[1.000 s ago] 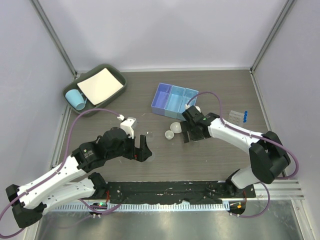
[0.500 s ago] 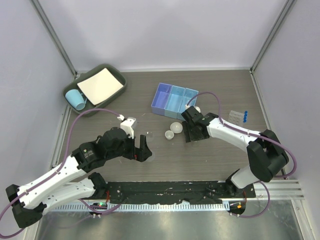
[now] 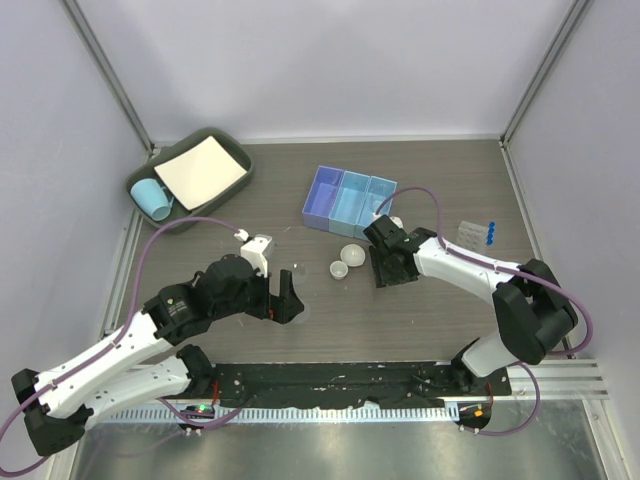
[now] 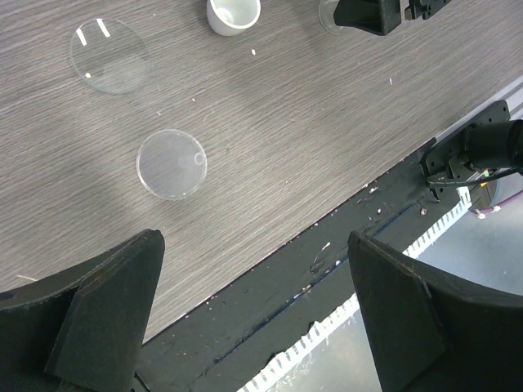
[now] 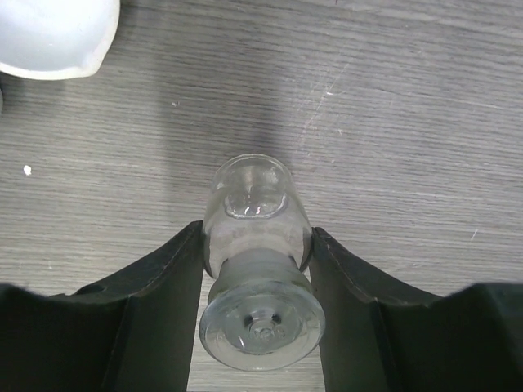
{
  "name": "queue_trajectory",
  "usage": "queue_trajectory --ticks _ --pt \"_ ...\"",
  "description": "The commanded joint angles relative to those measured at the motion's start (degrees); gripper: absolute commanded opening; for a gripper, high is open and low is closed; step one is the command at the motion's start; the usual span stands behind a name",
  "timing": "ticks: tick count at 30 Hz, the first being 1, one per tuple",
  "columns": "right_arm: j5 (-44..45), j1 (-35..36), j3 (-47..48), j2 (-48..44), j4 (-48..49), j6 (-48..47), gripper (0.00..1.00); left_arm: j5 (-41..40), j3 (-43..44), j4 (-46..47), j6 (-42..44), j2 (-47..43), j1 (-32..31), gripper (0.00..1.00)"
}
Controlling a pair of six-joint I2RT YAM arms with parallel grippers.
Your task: Organize the chemistry lab equipment
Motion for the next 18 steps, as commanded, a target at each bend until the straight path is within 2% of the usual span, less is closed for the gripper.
queue_trajectory --ticks 1,10,18 --pt "1.3 -0.1 0.6 -1.0 0.4 1.1 0.49 -0.4 0.1 0.1 0.2 -0.8 0.3 1.0" --pt "1.4 -0.1 4.0 -1.6 -1.8 0.8 0.26 -0.4 0.2 0.1 0.2 -0.9 0.2 1.0" --pt "2.5 1.1 16.2 -5.9 -11.4 0.2 0.25 -0.1 0.0 0.6 0.3 -0.6 0.3 1.0"
